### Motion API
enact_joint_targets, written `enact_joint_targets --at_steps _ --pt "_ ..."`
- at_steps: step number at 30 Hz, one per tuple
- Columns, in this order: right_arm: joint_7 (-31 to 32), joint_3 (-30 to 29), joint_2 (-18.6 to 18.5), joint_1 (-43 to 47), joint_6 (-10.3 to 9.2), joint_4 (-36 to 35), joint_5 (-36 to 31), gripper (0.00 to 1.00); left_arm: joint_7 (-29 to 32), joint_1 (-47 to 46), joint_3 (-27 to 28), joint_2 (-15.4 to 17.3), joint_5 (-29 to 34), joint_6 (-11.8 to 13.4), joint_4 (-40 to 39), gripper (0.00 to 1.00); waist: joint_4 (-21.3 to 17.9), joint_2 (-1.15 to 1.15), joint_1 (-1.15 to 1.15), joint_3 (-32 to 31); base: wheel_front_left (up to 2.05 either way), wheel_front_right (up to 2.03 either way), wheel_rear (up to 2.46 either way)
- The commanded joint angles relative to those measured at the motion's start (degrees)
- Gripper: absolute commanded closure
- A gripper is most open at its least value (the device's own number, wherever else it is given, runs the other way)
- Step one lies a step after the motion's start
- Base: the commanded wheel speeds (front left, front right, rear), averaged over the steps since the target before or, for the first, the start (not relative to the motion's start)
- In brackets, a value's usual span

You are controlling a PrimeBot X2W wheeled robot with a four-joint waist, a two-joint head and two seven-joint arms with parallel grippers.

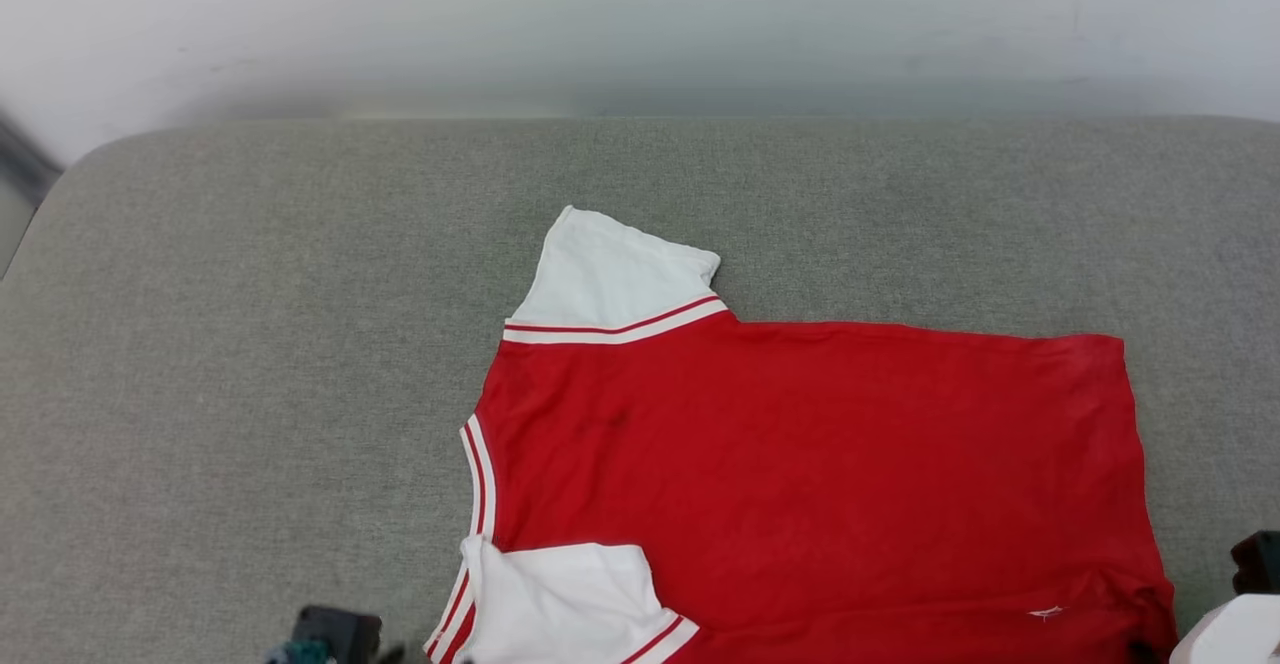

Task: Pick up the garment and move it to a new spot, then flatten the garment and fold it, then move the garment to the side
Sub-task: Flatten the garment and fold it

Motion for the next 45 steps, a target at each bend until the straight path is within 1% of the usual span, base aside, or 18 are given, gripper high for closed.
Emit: enact_joint_targets --at_steps 1,3,5,12,16,21,22,23,24,28,30,31,32,34,37,38,41,45 --pt "-1.8 -0.2 -0.7 -1.0 -0.04 -0.4 -0.2 0.00 -3.2 -1.7 1.4 -0.4 1.1 -0.1 -0.4 0.00 0.1 0.00 0.00 -0.2 0.00 0.00 0.00" --pt "-4.9 -0.2 -0.9 -2.1 -0.04 -1.2 0.1 0.00 -8.0 -2.6 3.1 -0.9 2.7 0.5 0.2 0.00 0.2 0.00 0.00 -0.5 0.00 0.00 0.00" --pt "-8.2 0.1 -1.6 -2.7 -0.04 -1.8 -0.1 0.00 -12.2 -3.4 4.3 -1.8 3.4 0.0 0.5 0.00 0.2 0.00 0.00 -0.9 0.00 0.00 0.00" --pt "-25.0 2.1 -2.8 -7.0 -0.03 -4.9 -0.7 0.00 -26.6 -7.0 8.0 -3.1 9.7 0.9 1.7 0.00 -0.3 0.00 0.00 -1.6 0.00 0.00 0.00" --pt "-34.1 3.3 -1.3 -8.2 -0.05 -5.8 -1.5 0.00 -28.8 -7.6 11.3 -6.0 11.9 1.2 1.2 0.00 -0.6 0.00 0.00 -1.7 0.00 0.00 0.00" --pt "-43.4 4.7 0.4 -8.3 -0.04 -6.8 -2.9 0.00 -29.0 -6.4 16.7 -11.2 17.3 -1.2 -2.2 0.00 -0.8 0.00 0.00 -1.5 0.00 0.00 0.00" --pt "-43.4 4.7 0.4 -8.3 -0.04 -6.8 -2.9 0.00 -29.0 -6.4 16.7 -11.2 17.3 -1.2 -2.2 0.00 -0.8 0.00 0.00 -1.5 0.00 0.00 0.00" --pt "-46.4 5.0 1.2 -8.2 -0.04 -7.2 -3.5 0.00 -29.0 -5.9 18.6 -13.0 19.4 -2.7 -3.0 0.00 -1.0 0.00 0.00 -1.3 0.00 0.00 0.00" --pt "-46.4 5.0 1.2 -8.2 -0.04 -7.2 -3.5 0.00 -29.0 -5.9 18.6 -13.0 19.4 -2.7 -3.0 0.00 -1.0 0.00 0.00 -1.3 0.00 0.00 0.00" --pt "-51.4 5.8 3.3 -8.5 -0.04 -7.5 -4.6 0.00 -28.9 -5.3 23.1 -17.7 23.1 -7.2 -3.3 0.00 -1.8 0.00 0.00 -0.3 0.00 0.00 0.00" --pt "-52.2 6.3 3.7 -8.9 -0.03 -7.3 -5.1 0.00 -28.9 -6.1 24.6 -19.1 24.4 -9.1 -2.9 0.00 -2.3 0.00 0.00 0.3 0.00 0.00 0.00" --pt "-52.2 6.3 3.7 -8.9 -0.03 -7.3 -5.1 0.00 -28.9 -6.1 24.6 -19.1 24.4 -9.1 -2.9 0.00 -2.3 0.00 0.00 0.3 0.00 0.00 0.00" --pt "-52.9 7.0 4.0 -9.5 -0.03 -7.2 -5.3 0.00 -28.9 -7.2 25.7 -20.0 25.5 -11.1 -2.3 0.00 -2.9 0.00 0.00 1.2 0.00 0.00 0.00" --pt "-53.1 7.5 4.1 -10.2 -0.03 -7.3 -5.6 0.00 -28.9 -8.7 26.5 -20.6 26.5 -13.0 -1.7 0.00 -3.7 0.00 0.00 2.2 0.00 0.00 0.00" --pt "-52.9 8.7 4.2 -11.5 -0.03 -8.0 -5.8 0.00 -28.9 -12.4 27.5 -19.7 27.5 -15.8 0.0 0.00 -5.2 0.00 0.00 4.3 0.00 0.00 0.00" --pt "-52.9 8.7 4.2 -11.5 -0.03 -8.0 -5.8 0.00 -28.9 -12.4 27.5 -19.7 27.5 -15.8 0.0 0.00 -5.2 0.00 0.00 4.3 0.00 0.00 0.00" --pt "-52.7 9.3 4.4 -12.8 -0.03 -8.9 -6.0 0.00 -27.8 -17.7 27.4 -17.7 26.6 -18.9 3.1 0.00 -6.7 0.00 0.00 6.5 0.00 0.00 0.00" --pt "-52.6 10.4 5.1 -14.5 -0.03 -10.1 -6.1 0.00 -19.6 -27.0 26.7 -13.2 24.8 -21.3 5.8 0.00 -9.4 0.00 0.00 9.8 0.00 0.00 0.00"
